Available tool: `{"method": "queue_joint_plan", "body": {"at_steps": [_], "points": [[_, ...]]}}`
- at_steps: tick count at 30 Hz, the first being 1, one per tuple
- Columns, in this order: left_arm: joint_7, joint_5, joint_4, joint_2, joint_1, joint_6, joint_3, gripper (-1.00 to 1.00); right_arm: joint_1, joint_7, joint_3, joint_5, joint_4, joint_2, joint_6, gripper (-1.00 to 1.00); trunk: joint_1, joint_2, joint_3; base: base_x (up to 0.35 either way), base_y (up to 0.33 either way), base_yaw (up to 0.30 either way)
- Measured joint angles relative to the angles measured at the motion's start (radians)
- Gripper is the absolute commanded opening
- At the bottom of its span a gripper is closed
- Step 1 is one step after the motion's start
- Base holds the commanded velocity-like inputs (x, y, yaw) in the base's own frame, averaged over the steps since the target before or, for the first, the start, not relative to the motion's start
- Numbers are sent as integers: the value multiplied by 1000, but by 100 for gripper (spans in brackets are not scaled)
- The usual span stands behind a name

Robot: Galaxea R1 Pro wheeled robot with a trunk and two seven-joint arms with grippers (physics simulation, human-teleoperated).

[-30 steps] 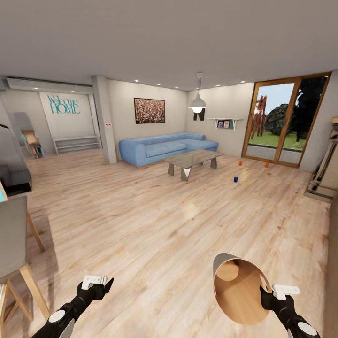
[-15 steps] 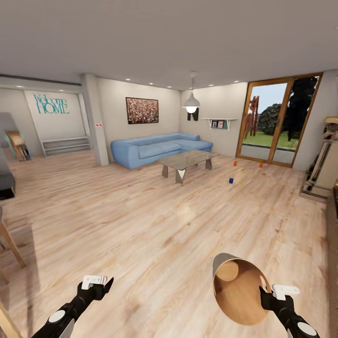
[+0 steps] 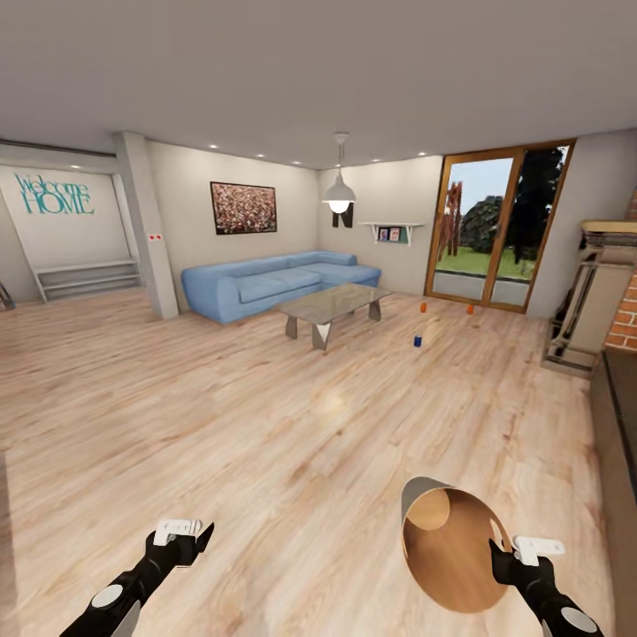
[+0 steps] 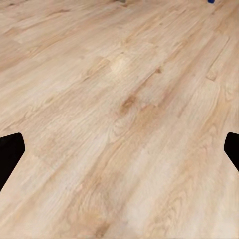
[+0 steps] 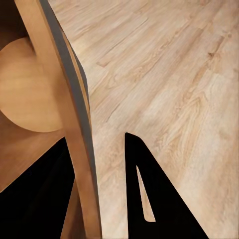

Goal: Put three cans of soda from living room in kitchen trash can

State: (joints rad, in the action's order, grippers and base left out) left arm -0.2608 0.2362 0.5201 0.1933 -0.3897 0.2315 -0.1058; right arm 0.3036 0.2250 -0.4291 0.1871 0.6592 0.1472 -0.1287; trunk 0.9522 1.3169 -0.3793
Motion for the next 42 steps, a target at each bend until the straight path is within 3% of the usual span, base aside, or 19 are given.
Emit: {"method": "queue_joint_plan", "body": {"at_steps": [12, 42], "points": [[0, 0, 0, 0, 0, 0, 0, 100, 0, 1, 0, 1, 0, -3, 0, -100, 0, 0, 1, 322, 0, -24], [0, 0, 0, 0, 0, 0, 0, 100, 0, 1, 4, 0, -1, -5, 0, -100, 0, 0, 32, 322, 0, -196]]}}
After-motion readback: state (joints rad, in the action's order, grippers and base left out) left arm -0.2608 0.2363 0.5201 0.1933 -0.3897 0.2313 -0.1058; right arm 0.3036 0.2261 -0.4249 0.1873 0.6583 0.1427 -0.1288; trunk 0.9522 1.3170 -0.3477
